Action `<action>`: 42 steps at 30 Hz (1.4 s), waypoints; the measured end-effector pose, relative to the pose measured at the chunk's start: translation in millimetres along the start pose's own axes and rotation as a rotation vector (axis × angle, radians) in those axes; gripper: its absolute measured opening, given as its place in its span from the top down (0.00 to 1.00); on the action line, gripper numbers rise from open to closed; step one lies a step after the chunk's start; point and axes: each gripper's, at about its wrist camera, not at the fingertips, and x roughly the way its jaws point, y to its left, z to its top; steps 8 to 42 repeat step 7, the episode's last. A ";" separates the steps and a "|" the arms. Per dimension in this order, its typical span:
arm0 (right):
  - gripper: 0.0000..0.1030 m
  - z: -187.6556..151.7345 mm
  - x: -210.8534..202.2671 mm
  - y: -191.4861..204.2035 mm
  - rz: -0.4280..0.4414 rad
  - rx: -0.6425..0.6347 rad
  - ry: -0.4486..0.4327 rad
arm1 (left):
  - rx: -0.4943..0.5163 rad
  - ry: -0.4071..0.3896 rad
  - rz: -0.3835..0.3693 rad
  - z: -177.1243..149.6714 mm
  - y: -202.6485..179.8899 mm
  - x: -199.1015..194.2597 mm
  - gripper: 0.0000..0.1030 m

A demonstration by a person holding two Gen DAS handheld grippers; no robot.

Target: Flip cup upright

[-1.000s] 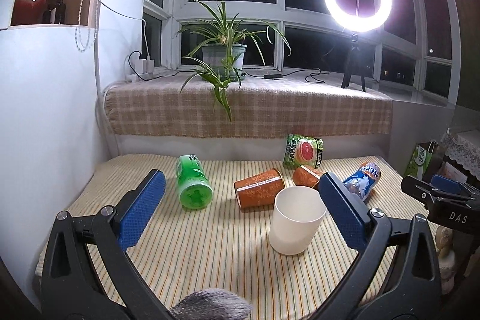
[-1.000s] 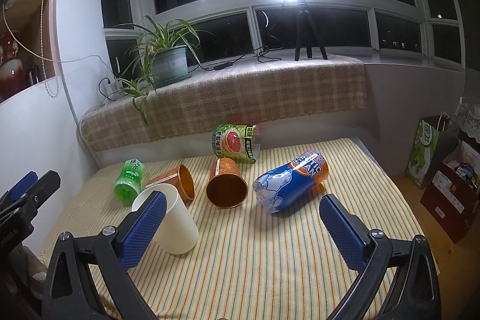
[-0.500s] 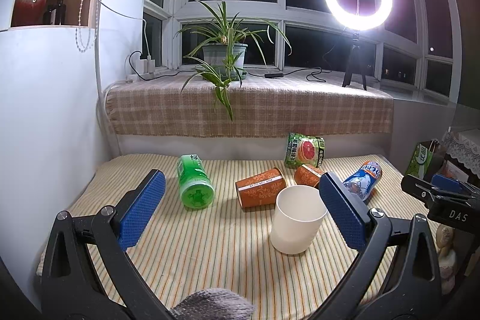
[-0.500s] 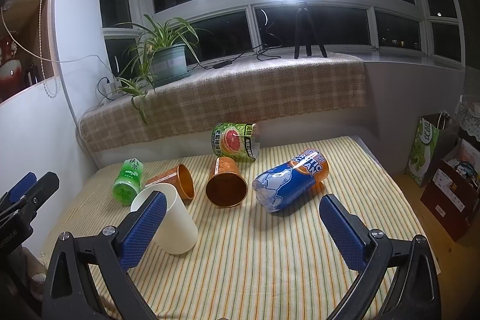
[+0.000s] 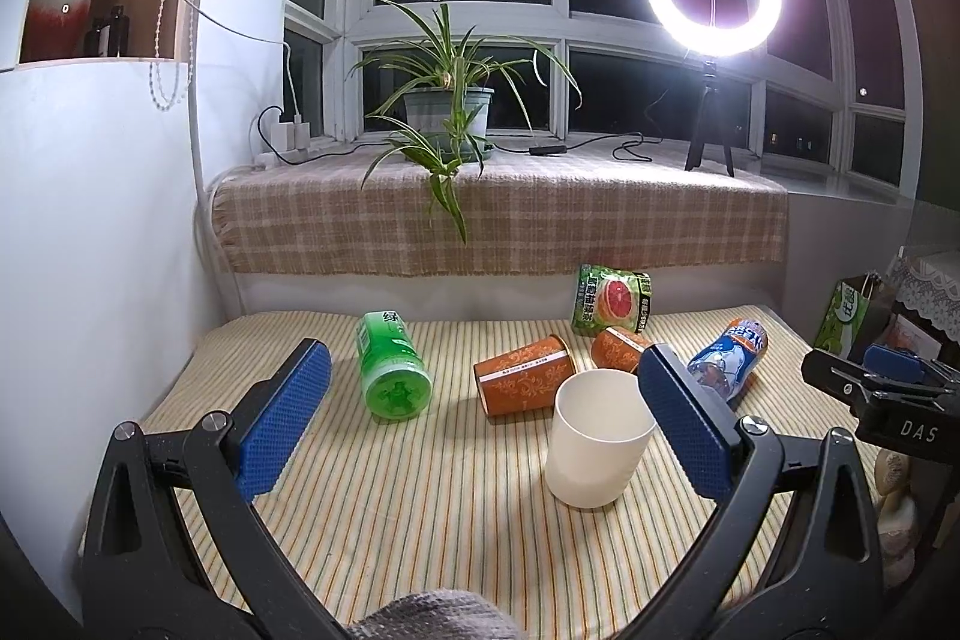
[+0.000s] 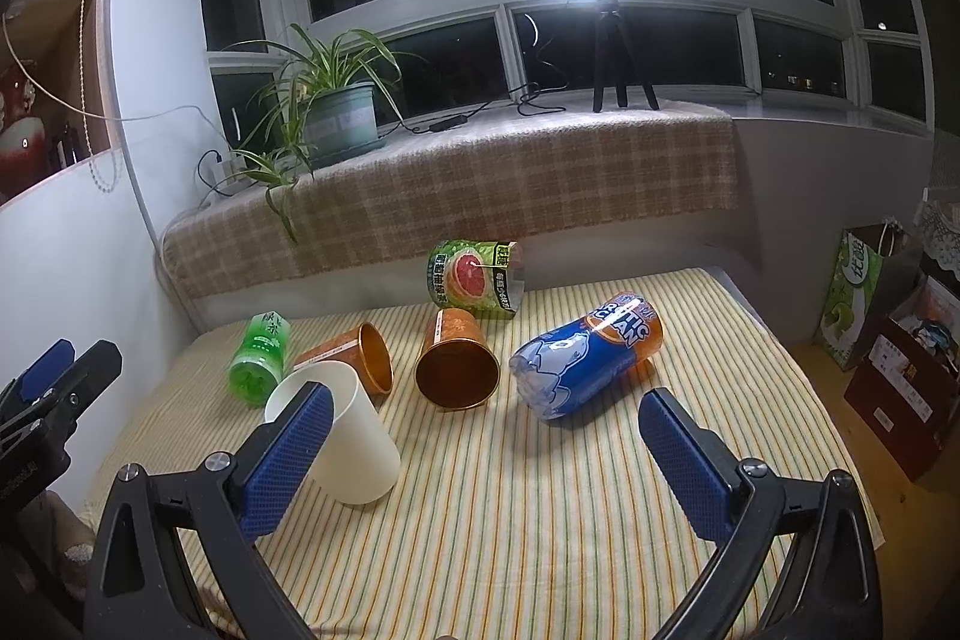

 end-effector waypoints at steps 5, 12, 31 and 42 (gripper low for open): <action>0.00 -0.1 0.2 1.7 0.004 -0.004 0.002 | 0.001 -0.001 0.000 0.5 0.8 0.0 0.00; 0.00 -0.6 1.1 2.7 0.007 -0.008 0.005 | 0.000 0.001 0.001 0.7 1.7 0.3 0.00; 0.00 -0.6 1.1 2.7 0.007 -0.008 0.005 | 0.000 0.001 0.001 0.7 1.7 0.3 0.00; 0.00 -0.6 1.1 2.7 0.007 -0.008 0.005 | 0.000 0.001 0.001 0.7 1.7 0.3 0.00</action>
